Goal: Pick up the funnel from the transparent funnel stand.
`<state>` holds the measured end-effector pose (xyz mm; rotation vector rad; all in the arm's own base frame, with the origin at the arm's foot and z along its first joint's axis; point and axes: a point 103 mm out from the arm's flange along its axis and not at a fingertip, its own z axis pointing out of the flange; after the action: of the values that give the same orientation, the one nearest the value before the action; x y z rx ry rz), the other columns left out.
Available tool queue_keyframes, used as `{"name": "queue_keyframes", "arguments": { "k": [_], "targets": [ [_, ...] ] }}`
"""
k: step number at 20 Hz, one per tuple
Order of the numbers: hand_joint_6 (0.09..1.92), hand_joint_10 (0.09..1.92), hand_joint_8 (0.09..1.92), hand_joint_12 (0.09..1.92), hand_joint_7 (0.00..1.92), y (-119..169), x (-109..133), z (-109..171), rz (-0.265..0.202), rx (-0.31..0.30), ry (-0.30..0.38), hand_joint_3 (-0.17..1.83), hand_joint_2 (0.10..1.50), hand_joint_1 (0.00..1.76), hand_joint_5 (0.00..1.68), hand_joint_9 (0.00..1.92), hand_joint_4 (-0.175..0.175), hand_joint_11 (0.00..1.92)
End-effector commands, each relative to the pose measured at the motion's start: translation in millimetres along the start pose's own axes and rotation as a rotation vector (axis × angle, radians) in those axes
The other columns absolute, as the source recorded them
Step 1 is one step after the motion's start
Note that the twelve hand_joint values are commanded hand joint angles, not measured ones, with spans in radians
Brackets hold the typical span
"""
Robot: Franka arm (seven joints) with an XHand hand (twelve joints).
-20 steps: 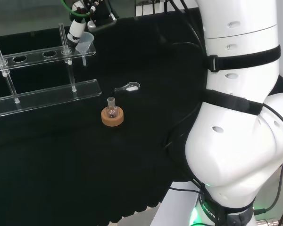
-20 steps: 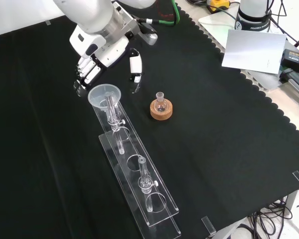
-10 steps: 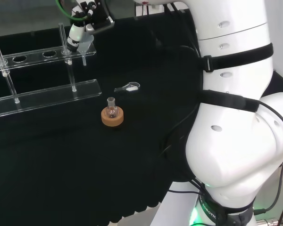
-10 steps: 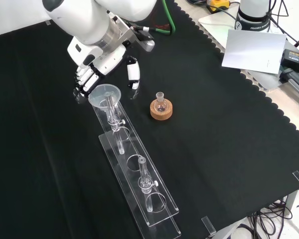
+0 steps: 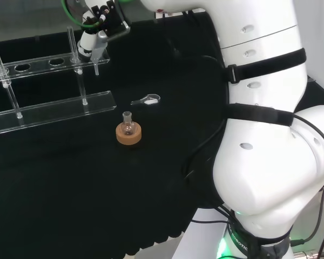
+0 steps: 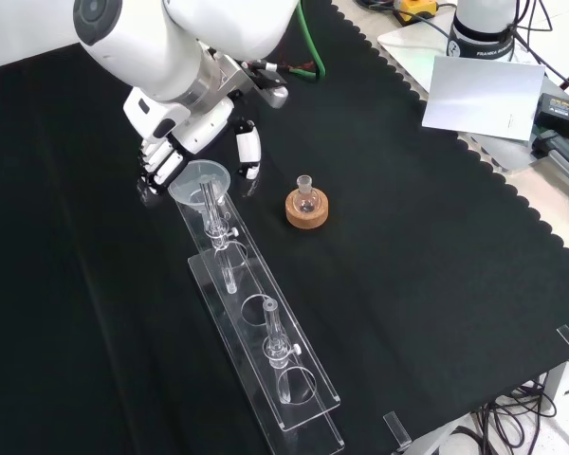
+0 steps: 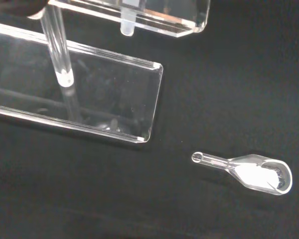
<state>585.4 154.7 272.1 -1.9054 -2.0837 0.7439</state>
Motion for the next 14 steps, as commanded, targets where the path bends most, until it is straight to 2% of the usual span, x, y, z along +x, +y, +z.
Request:
{"name": "queue_keyframes", "arguments": {
  "k": [1,6,8,10,14],
  "targets": [
    [0.09,0.86,0.57,1.48,0.0,4.9,-4.7,4.1,0.007,0.01,-0.014,0.44,0.65,0.65,0.05,0.21,-0.022,0.3],
    [0.09,0.83,0.63,1.47,0.0,8.8,-7.6,6.0,0.018,0.005,-0.02,0.46,0.65,0.65,0.08,0.27,-0.024,0.31],
    [0.09,0.77,0.66,1.45,0.03,9.1,-7.6,5.9,0.03,-0.018,-0.019,0.47,0.66,0.64,0.12,0.36,-0.029,0.33],
    [0.09,0.71,0.71,1.41,0.15,9.4,-5.8,5.5,0.042,-0.044,-0.035,0.49,0.68,0.64,0.2,0.53,-0.041,0.4],
    [0.09,0.59,0.74,1.3,0.46,5.8,-3.1,1.0,0.082,-0.148,-0.053,0.51,0.73,0.66,0.39,0.79,-0.059,0.56]
  ]
}}
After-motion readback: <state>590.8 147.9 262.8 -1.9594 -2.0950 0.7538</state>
